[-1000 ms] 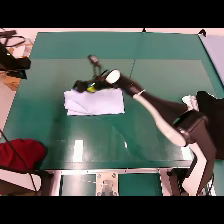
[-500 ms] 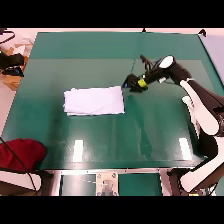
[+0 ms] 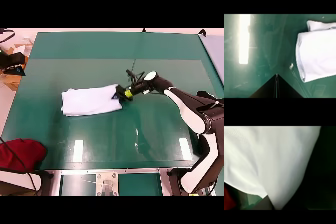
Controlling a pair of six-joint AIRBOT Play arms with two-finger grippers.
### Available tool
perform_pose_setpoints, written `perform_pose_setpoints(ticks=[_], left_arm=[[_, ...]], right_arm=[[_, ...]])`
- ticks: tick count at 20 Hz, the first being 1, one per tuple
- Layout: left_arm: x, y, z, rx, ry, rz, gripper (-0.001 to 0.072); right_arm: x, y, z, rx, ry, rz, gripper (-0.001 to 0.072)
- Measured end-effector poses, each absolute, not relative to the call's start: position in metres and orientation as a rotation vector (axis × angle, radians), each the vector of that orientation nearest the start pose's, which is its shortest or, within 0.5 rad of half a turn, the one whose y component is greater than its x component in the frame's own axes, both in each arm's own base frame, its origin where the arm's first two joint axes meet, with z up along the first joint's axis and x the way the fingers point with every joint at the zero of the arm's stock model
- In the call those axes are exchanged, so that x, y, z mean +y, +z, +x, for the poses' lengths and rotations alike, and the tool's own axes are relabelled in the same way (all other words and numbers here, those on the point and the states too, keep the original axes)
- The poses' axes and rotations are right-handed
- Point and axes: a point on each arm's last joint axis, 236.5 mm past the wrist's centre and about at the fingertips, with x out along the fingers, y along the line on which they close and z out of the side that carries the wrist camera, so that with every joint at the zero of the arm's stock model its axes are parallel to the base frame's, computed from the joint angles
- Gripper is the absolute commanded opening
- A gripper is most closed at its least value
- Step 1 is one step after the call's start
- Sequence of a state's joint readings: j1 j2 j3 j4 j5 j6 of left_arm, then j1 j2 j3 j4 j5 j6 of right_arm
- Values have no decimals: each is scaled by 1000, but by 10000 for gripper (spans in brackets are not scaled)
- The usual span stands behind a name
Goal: Fold the shirts.
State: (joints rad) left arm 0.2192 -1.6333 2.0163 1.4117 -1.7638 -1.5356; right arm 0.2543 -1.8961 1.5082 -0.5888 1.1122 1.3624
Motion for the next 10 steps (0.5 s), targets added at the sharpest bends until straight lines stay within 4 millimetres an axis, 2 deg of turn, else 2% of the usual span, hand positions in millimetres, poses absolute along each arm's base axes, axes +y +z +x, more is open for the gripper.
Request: perform_pose_setpoints(ticks=[2,4,7,10], left_arm=[[57,122,428,1358,5,-205,24],[56,122,428,1358,1,-207,24],[53,123,428,1357,-11,-213,24],[51,123,428,1356,-21,-218,24]], right_arm=[[290,-9,455,1323,759,670,14],[264,49,479,1196,769,686,14],[188,134,501,1019,709,729,14],[83,188,502,886,547,766,14]])
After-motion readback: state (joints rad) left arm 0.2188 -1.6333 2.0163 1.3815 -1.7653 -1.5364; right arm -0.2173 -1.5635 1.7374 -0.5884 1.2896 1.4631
